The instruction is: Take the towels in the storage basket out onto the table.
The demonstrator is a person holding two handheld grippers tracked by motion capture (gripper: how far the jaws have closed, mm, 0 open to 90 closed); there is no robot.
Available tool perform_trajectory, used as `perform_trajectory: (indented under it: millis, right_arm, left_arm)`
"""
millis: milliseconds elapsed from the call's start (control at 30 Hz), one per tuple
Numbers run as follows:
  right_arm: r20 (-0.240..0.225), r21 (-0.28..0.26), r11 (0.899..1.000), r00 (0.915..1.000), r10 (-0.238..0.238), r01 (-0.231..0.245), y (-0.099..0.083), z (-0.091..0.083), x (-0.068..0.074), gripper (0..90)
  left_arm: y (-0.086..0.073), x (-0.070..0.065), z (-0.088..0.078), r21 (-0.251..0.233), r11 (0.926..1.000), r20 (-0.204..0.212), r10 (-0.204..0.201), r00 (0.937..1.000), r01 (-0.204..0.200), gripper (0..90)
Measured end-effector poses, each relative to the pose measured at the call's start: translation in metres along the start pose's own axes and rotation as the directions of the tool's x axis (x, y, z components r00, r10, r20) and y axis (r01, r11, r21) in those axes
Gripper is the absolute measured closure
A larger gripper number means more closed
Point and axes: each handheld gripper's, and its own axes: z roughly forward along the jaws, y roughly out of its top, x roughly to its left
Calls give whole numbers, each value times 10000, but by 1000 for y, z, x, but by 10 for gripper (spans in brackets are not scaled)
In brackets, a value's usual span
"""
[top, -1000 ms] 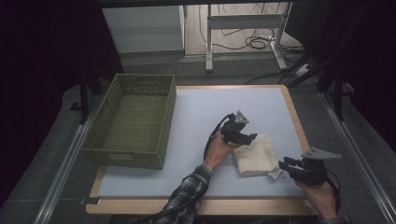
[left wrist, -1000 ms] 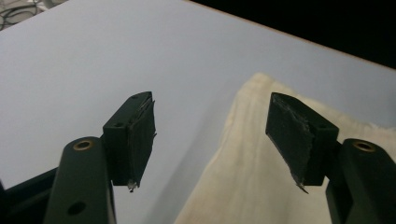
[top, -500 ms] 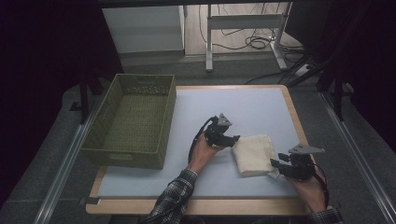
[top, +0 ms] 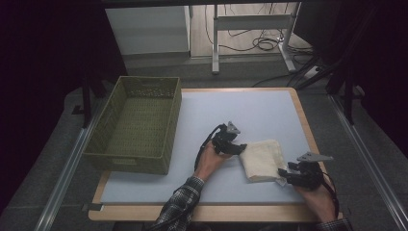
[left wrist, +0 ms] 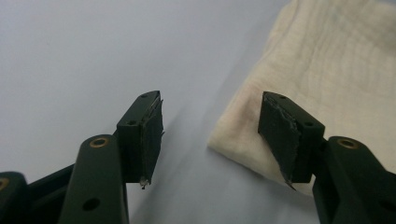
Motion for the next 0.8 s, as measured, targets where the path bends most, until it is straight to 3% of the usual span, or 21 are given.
perform_trajectory:
  millis: [67, 167, 233, 400, 500, 567, 733, 800]
  right_arm:
    - [-5, 80, 10000, 10000, -4, 4, 1, 0, 1, 496]
    - [-97, 190, 9998, 10000, 0, 2, 2, 0, 2, 540]
    - [-216, 273, 9996, 9997, 60, -55, 3, 0, 3, 581]
    - [-446, 425, 9989, 9988, 226, -207, 5, 0, 3, 652]
    - [-831, 608, 9974, 9956, 431, -381, 7, 1, 3, 759]
    - [-932, 651, 9969, 9943, 510, -450, 7, 1, 2, 769]
    - [-1213, 683, 9952, 9896, 774, -694, 6, 1, 0, 805]
    - [-1267, 604, 9955, 9886, 808, -736, 5, 1, 0, 811]
  left_arm:
    - [-2, -1, 4, 185, 9998, -49, 44, 10000, -43, 399]
    - [-3, 1, 6, 195, 9993, 196, -322, 9993, 318, 392]
    - [-3, 1, 5, 198, 9992, 251, -352, 9991, 347, 400]
    - [-2, 0, 4, 341, 9979, 360, -557, 9978, 545, 501]
    - [-1, -2, 4, 436, 9967, 527, -708, 9961, 685, 601]
    - [-1, -2, 4, 472, 9963, 551, -742, 9957, 717, 618]
    - [-1, -5, 4, 496, 9950, 1018, -917, 9906, 870, 801]
    - [-1, -4, 4, 494, 9942, 1129, -1011, 9884, 960, 819]
